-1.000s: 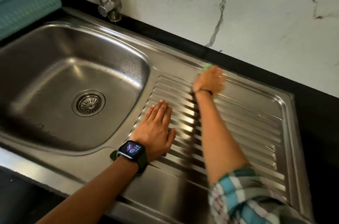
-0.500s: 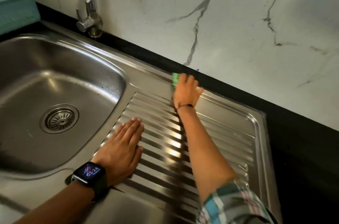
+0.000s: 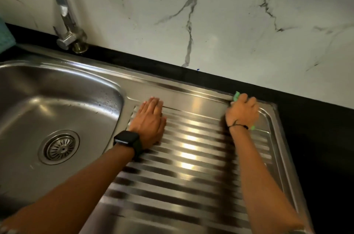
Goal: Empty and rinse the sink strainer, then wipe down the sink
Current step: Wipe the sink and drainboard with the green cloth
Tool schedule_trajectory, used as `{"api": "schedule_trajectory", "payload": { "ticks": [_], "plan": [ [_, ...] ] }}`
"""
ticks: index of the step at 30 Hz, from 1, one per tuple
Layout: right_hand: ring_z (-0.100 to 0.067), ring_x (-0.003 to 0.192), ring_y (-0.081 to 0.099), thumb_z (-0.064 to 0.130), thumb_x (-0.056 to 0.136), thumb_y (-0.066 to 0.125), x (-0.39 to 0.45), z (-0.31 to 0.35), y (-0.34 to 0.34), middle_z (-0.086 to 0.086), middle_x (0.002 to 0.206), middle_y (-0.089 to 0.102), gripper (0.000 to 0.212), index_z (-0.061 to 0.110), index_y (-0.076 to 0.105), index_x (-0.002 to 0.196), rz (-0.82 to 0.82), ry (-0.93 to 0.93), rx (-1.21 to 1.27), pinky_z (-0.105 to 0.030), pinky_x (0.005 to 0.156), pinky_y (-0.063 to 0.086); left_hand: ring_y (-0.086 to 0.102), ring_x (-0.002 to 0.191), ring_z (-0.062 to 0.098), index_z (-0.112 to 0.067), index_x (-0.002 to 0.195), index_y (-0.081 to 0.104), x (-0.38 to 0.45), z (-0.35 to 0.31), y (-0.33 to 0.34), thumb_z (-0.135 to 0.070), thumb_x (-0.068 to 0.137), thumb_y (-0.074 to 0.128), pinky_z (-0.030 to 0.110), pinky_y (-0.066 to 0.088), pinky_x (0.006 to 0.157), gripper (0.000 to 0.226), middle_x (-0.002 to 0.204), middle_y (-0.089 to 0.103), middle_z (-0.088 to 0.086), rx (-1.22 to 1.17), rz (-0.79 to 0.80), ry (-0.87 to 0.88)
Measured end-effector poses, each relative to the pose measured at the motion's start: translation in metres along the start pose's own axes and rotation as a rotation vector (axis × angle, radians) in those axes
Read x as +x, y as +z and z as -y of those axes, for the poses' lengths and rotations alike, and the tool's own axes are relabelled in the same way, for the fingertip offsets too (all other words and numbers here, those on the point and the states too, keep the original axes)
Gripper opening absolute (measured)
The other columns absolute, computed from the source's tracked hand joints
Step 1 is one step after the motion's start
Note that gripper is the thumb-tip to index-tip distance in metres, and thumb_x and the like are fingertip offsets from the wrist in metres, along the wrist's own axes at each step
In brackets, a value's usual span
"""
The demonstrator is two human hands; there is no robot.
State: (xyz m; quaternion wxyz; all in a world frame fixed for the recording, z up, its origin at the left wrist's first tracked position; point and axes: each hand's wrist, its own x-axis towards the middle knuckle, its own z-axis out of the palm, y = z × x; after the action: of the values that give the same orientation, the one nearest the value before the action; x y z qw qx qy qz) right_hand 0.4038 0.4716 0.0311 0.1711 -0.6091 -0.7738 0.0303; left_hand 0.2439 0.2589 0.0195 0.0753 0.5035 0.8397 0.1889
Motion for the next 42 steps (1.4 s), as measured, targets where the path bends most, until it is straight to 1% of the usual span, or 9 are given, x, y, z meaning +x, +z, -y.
{"api": "schedule_trajectory", "payload": {
  "ticks": [3,9,15,20,27,33,35,39,42],
  "plan": [
    [-0.036,0.106,0.043,0.033,0.092,0.045,-0.014,0.036,0.005,-0.022,0.121,0.043,0.038,0.003,0.048,0.116,-0.021,-0.099,0.052,-0.042,0.089,0.039,0.011,0.143,0.028,-0.005,0.142,0.020,0.027,0.009,-0.005,-0.030,0.095,0.031,0.039,0.006,0.118,0.054,0.153,0.018,0.016,-0.019,-0.037,-0.132],
    [-0.032,0.109,0.044,0.013,0.089,0.050,-0.019,0.093,0.020,-0.018,0.126,0.041,0.031,0.007,0.050,0.119,0.071,-0.174,0.231,-0.034,0.093,0.042,-0.002,0.144,0.023,-0.009,0.145,0.005,0.050,0.010,0.001,-0.037,0.095,0.026,0.032,-0.006,0.111,0.061,0.156,0.000,0.011,0.015,-0.043,-0.206],
    [-0.032,0.104,0.048,0.019,0.089,0.053,-0.048,0.195,0.035,-0.016,0.125,0.043,0.037,0.009,0.047,0.124,0.220,-0.644,0.309,-0.037,0.085,0.047,0.002,0.144,0.026,-0.009,0.145,0.011,0.049,0.015,0.003,-0.034,0.094,0.031,0.042,0.004,0.118,0.060,0.155,0.008,0.013,-0.034,-0.137,-0.271],
    [-0.039,0.097,0.050,0.012,0.090,0.046,-0.024,0.143,0.030,-0.018,0.126,0.044,0.034,0.012,0.049,0.125,0.119,-0.843,0.112,-0.039,0.068,0.046,0.000,0.144,0.023,-0.011,0.145,0.011,0.049,0.018,0.002,-0.025,0.094,0.029,0.036,-0.001,0.115,0.055,0.156,0.005,0.010,-0.026,-0.109,-0.239],
    [-0.042,0.089,0.054,0.009,0.087,0.053,0.025,-0.032,-0.005,-0.024,0.114,0.048,0.025,0.004,0.057,0.111,-0.007,-0.304,-0.019,-0.042,0.074,0.047,-0.004,0.144,0.020,-0.014,0.145,0.009,0.045,0.013,0.001,-0.036,0.095,0.021,0.033,-0.007,0.112,0.056,0.156,0.005,0.007,0.081,-0.044,-0.017],
    [-0.042,0.097,0.055,0.013,0.086,0.053,0.013,-0.004,-0.007,-0.021,0.122,0.044,0.031,0.006,0.051,0.116,-0.028,0.042,0.032,-0.043,0.079,0.047,-0.006,0.144,0.020,-0.011,0.145,0.006,0.047,0.009,0.002,-0.037,0.095,0.022,0.032,-0.009,0.113,0.059,0.156,0.002,0.009,0.081,-0.023,0.026],
    [-0.037,0.097,0.055,0.014,0.085,0.054,-0.005,0.037,0.003,-0.017,0.121,0.046,0.033,0.009,0.050,0.117,0.004,-0.094,0.048,-0.039,0.080,0.046,-0.006,0.144,0.019,-0.011,0.145,0.007,0.047,0.008,0.001,-0.041,0.090,0.016,0.031,-0.010,0.113,0.063,0.156,0.003,0.009,0.074,-0.025,0.016],
    [-0.033,0.096,0.051,0.014,0.086,0.055,-0.046,0.140,0.029,-0.013,0.122,0.050,0.028,0.013,0.055,0.114,0.141,-0.610,0.200,-0.038,0.079,0.045,0.002,0.144,0.021,-0.008,0.143,0.017,0.045,0.007,0.000,-0.038,0.085,0.019,0.034,-0.006,0.115,0.066,0.154,0.015,0.013,0.031,-0.094,0.014],
    [-0.035,0.095,0.050,0.015,0.087,0.053,-0.040,0.157,0.025,-0.013,0.122,0.053,0.024,0.014,0.061,0.110,0.228,-0.853,0.135,-0.041,0.076,0.044,0.007,0.144,0.024,-0.008,0.141,0.025,0.046,0.011,-0.001,-0.033,0.083,0.025,0.038,0.000,0.117,0.063,0.152,0.023,0.015,-0.018,-0.121,0.008]
  ]
}}
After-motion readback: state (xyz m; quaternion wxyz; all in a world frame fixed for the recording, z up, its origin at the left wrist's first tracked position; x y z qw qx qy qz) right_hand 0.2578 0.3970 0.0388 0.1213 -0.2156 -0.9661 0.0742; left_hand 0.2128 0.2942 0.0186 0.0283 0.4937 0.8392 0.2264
